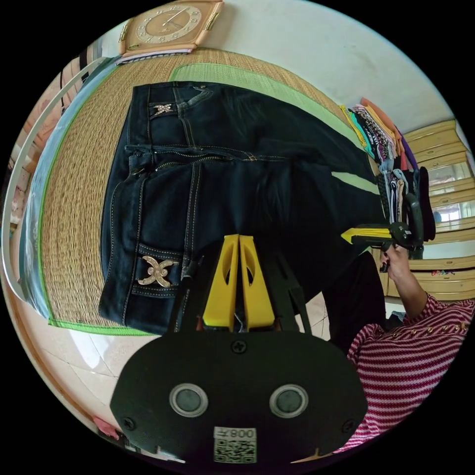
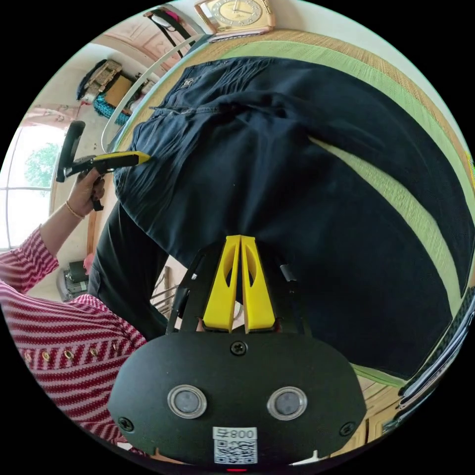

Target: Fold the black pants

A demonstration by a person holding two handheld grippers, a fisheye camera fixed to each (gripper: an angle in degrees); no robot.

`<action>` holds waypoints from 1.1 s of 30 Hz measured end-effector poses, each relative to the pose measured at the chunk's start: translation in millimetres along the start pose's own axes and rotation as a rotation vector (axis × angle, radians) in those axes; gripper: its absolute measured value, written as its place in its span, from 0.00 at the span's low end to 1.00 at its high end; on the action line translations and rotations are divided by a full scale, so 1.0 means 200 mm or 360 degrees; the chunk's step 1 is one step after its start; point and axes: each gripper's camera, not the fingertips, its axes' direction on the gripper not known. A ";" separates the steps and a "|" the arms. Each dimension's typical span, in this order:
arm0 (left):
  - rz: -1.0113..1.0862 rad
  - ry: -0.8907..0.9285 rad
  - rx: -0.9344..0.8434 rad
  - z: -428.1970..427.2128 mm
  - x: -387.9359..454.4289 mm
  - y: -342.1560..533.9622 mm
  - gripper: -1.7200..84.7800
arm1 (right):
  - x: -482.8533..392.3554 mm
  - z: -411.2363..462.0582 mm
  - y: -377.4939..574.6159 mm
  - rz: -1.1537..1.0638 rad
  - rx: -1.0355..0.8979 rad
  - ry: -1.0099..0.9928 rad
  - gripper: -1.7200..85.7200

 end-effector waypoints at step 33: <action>0.0181 0.0091 -0.0013 0.55 -0.89 -0.06 0.02 | -0.39 -0.04 -0.98 0.0011 0.0168 0.0044 0.02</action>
